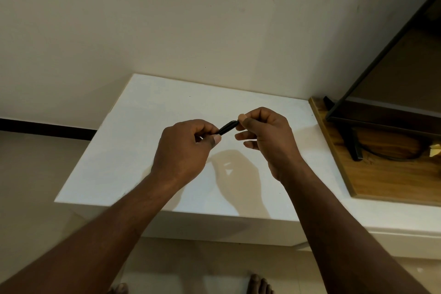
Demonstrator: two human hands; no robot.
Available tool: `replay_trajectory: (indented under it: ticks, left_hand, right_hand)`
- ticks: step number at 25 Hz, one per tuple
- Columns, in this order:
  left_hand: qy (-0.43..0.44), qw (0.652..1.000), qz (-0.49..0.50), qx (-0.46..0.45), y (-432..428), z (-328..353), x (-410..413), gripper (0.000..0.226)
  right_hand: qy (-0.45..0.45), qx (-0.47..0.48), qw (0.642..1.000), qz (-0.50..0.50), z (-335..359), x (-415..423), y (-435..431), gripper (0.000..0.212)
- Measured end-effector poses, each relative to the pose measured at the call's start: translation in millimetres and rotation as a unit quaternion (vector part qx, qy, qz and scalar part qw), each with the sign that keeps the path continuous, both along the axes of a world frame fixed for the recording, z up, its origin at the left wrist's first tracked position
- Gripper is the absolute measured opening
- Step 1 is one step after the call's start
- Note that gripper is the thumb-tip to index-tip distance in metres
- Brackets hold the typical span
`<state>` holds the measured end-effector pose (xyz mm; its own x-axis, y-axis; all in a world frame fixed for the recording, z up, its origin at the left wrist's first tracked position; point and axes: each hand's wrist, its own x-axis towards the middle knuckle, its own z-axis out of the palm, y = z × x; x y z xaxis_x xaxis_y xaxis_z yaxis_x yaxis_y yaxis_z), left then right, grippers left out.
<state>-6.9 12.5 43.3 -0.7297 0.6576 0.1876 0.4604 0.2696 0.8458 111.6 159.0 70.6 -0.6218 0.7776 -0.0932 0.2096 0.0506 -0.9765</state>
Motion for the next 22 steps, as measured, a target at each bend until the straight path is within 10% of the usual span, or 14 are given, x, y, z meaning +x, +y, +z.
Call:
replay_trajectory:
  ticks: [22]
  left_hand:
    - [0.003, 1.0, -0.002, -0.004, 1.7, 0.9, 0.6, 0.012]
  right_hand:
    - [0.025, -0.061, 0.998, -0.001, 3.8, 1.3, 1.2, 0.021]
